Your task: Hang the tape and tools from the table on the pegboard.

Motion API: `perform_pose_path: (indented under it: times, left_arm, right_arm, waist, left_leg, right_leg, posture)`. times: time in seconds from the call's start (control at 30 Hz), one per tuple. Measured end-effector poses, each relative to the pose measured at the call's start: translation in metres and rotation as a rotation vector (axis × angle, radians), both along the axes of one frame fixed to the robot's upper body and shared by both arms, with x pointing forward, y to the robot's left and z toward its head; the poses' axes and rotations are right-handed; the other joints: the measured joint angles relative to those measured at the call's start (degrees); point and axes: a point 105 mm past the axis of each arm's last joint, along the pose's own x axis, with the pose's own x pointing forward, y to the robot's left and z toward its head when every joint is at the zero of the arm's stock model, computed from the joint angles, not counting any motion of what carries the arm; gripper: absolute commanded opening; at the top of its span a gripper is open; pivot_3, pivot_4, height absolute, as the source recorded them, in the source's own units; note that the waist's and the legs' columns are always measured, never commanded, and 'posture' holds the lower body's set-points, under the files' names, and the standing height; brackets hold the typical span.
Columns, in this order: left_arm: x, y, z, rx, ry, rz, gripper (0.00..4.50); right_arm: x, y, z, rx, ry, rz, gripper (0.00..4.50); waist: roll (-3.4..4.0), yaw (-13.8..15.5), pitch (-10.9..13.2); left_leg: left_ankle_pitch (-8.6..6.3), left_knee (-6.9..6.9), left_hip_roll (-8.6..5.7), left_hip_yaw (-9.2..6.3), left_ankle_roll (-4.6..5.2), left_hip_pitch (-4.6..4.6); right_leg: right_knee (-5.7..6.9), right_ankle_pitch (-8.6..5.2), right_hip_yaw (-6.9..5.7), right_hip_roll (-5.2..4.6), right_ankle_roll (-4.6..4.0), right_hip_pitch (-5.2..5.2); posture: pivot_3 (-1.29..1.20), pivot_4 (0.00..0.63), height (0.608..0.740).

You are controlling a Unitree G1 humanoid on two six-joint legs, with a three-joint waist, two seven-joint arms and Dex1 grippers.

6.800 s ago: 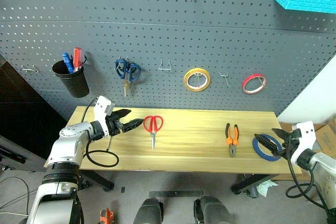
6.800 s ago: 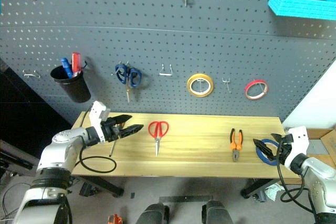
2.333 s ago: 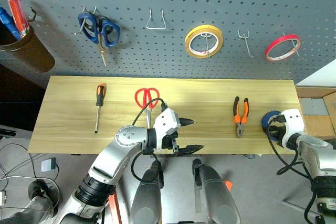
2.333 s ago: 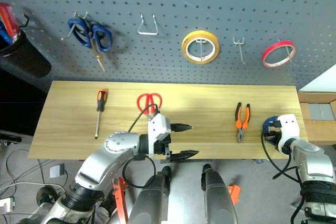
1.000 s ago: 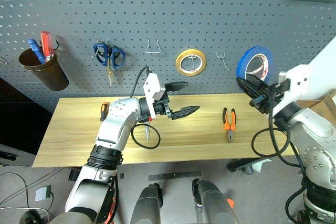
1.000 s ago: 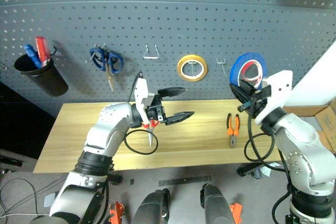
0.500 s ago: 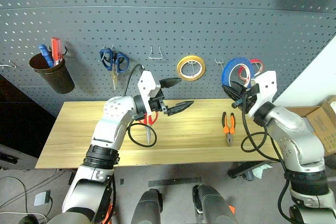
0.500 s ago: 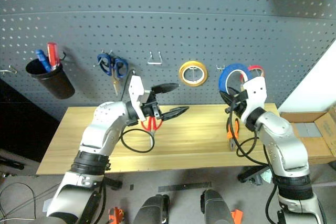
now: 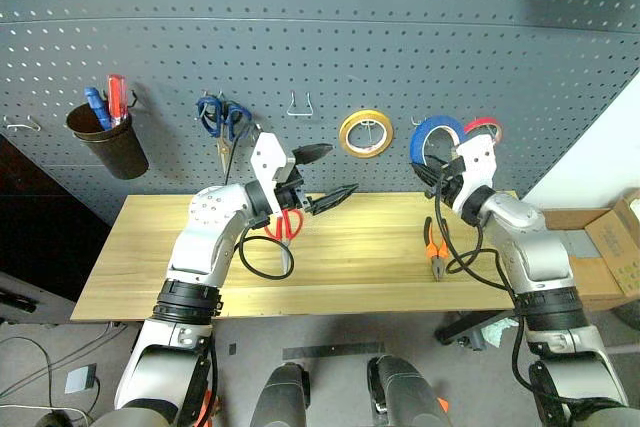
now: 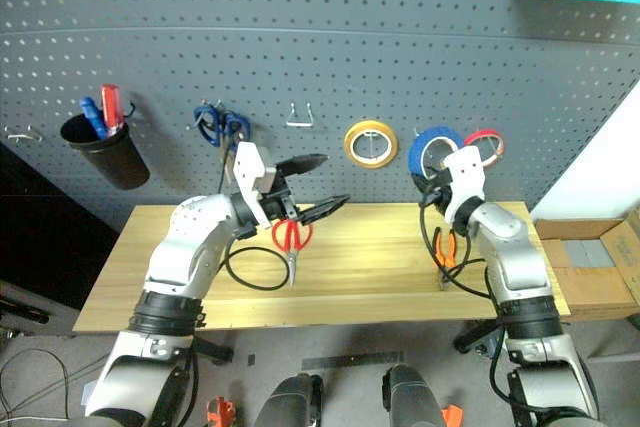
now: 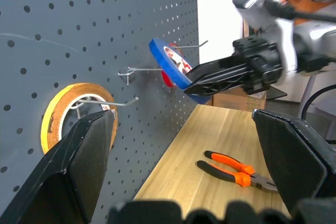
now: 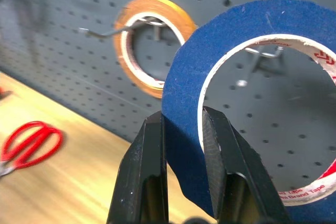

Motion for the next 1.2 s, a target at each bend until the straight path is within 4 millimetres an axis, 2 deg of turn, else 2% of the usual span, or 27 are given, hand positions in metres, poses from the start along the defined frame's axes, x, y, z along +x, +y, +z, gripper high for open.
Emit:
perform_pose_path:
  times: [0.3, 0.63, 0.67, 0.7, 0.77, 1.03, 1.2]
  left_arm:
    - [0.001, -0.001, 0.000, -0.005, -0.003, 0.010, 4.50]
    - [0.002, -0.001, 0.000, -0.005, -0.005, 0.017, 4.50]
    - [0.002, -0.001, 0.000, -0.005, -0.005, 0.018, 4.50]
    - [0.002, -0.001, 0.000, -0.005, -0.005, 0.018, 4.50]
    - [0.002, -0.001, 0.000, -0.005, -0.005, 0.017, 4.50]
    - [0.001, -0.004, -0.001, -0.013, 0.000, 0.008, 4.50]
    - [0.000, -0.008, -0.002, -0.011, 0.003, -0.007, 4.50]
  right_arm:
    - [0.024, 0.004, -0.014, -0.040, 0.010, -0.002, 0.37]
    - [0.040, 0.014, -0.022, -0.038, 0.021, -0.028, 0.37]
    - [0.040, 0.013, -0.023, -0.038, 0.025, -0.034, 1.08]
    - [0.041, 0.013, -0.024, -0.037, 0.028, -0.037, 1.20]
    - [0.041, 0.012, -0.024, -0.037, 0.029, -0.038, 1.74]
    - [0.037, 0.013, -0.020, -0.039, 0.014, -0.029, 4.48]
    - [0.021, 0.005, -0.019, -0.066, 0.009, -0.022, 4.48]
  waist:
    - [0.02, -0.1, -0.4]
    - [0.04, -0.1, -1.0]
    - [0.04, -0.1, -1.2]
    - [0.04, -0.2, -1.2]
    - [0.04, -0.2, -1.2]
    - [0.05, -0.2, -1.2]
    - [0.05, -0.2, -1.2]
  left_leg:
    - [0.01, 0.00, 0.00, 0.03, 0.00, 0.03]
    - [0.02, 0.00, 0.00, 0.03, 0.02, 0.07]
    - [0.03, 0.00, 0.00, 0.03, 0.02, 0.09]
    - [0.04, 0.01, -0.01, 0.03, 0.04, 0.09]
    - [0.05, 0.01, 0.00, 0.03, 0.06, 0.09]
    - [0.06, 0.00, 0.00, 0.03, 0.07, 0.10]
    - [0.06, 0.00, 0.00, 0.01, 0.07, 0.08]
  right_leg:
    - [0.02, 0.13, 0.03, 0.01, -0.19, 0.01]
    - [0.05, 0.21, 0.05, 0.01, -0.30, 0.04]
    - [0.05, 0.21, 0.06, 0.01, -0.31, 0.06]
    - [0.05, 0.22, 0.06, 0.01, -0.31, 0.07]
    - [0.05, 0.24, 0.06, 0.01, -0.31, 0.07]
    - [0.06, 0.25, 0.07, 0.03, -0.32, 0.07]
    - [0.05, 0.24, 0.05, 0.03, -0.31, 0.06]
  posture:
    - [0.08, 0.086, 0.740]
    - [0.08, 0.088, 0.740]
    - [0.08, 0.091, 0.740]
    - [0.08, 0.091, 0.740]
    - [0.08, 0.091, 0.740]
    - [0.05, 0.105, 0.740]
    - [0.05, 0.125, 0.740]
